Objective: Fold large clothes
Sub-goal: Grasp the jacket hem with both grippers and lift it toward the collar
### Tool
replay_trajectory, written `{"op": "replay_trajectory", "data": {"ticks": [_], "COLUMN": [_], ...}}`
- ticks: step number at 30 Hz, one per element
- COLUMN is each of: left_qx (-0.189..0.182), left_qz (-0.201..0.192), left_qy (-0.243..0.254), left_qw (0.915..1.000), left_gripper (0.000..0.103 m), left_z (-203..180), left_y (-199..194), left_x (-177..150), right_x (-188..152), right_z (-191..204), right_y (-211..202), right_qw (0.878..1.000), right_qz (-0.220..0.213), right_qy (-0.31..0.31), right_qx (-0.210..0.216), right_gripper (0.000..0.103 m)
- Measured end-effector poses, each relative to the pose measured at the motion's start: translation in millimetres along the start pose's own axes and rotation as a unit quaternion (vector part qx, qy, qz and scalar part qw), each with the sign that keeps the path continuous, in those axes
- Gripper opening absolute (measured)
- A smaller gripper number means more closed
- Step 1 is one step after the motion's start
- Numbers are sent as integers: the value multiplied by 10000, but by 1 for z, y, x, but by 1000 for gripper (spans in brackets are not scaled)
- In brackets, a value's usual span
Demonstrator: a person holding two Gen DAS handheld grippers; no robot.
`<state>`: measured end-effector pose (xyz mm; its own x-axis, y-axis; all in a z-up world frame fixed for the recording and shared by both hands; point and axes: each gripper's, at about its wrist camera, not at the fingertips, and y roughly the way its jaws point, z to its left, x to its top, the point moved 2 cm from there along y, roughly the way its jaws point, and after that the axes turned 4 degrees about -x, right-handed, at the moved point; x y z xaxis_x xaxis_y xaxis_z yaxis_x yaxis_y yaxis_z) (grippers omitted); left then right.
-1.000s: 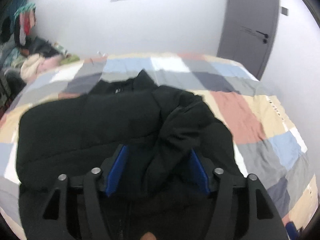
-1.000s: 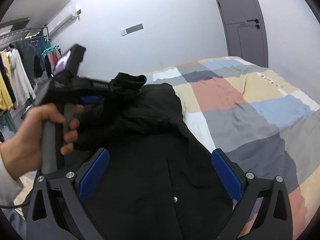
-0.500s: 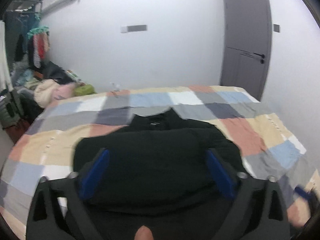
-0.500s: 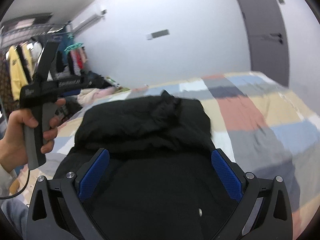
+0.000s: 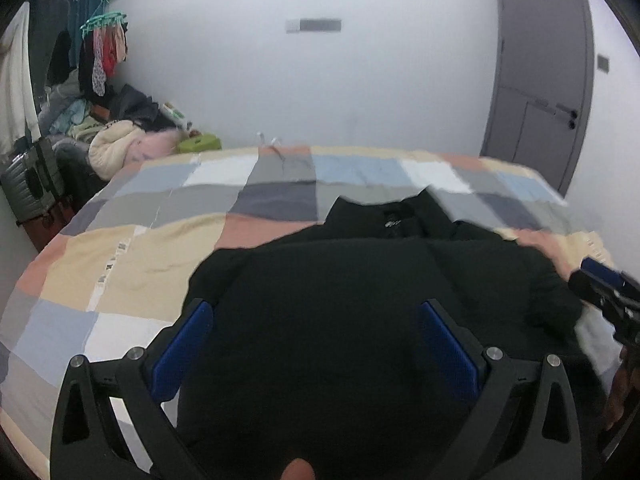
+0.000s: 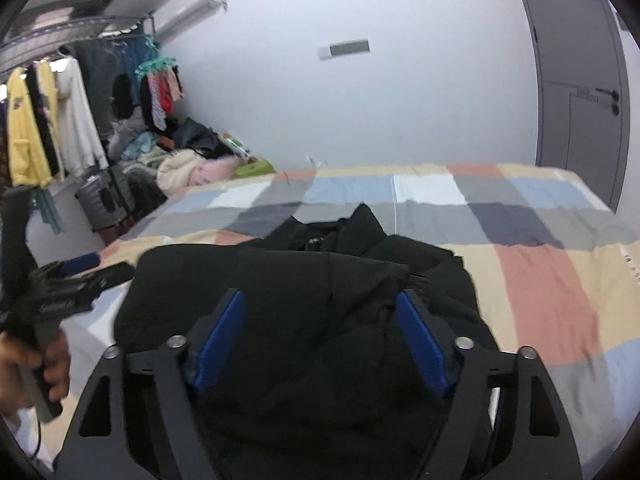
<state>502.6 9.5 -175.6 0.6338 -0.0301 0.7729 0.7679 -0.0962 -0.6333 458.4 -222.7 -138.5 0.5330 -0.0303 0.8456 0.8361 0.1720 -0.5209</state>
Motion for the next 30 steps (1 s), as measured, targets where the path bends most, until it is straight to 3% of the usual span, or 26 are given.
{"op": "replay_trajectory", "data": {"ticks": [6, 20, 23, 26, 30], "left_qx": [5, -67, -78, -11, 97], "left_qz": [304, 506, 620, 511, 271], "left_qy": [133, 223, 136, 356, 484], "left_qw": [9994, 9985, 9980, 9981, 9984], "left_gripper": [103, 103, 103, 103, 103], "left_z": [7, 7, 9, 10, 22], "left_y": [56, 99, 90, 63, 17], "left_x": [-21, -43, -43, -46, -62], "right_x": [-21, -60, -60, -55, -46], "right_z": [-9, -12, -10, -9, -19], "right_y": [72, 109, 112, 101, 53], "right_qw": [9983, 9975, 9959, 9951, 9984], "right_qz": [479, 530, 716, 840, 537], "right_qy": [-217, -363, -434, -438, -158], "right_qx": [-259, -304, -357, -284, -36], "right_gripper": [70, 72, 72, 71, 71]}}
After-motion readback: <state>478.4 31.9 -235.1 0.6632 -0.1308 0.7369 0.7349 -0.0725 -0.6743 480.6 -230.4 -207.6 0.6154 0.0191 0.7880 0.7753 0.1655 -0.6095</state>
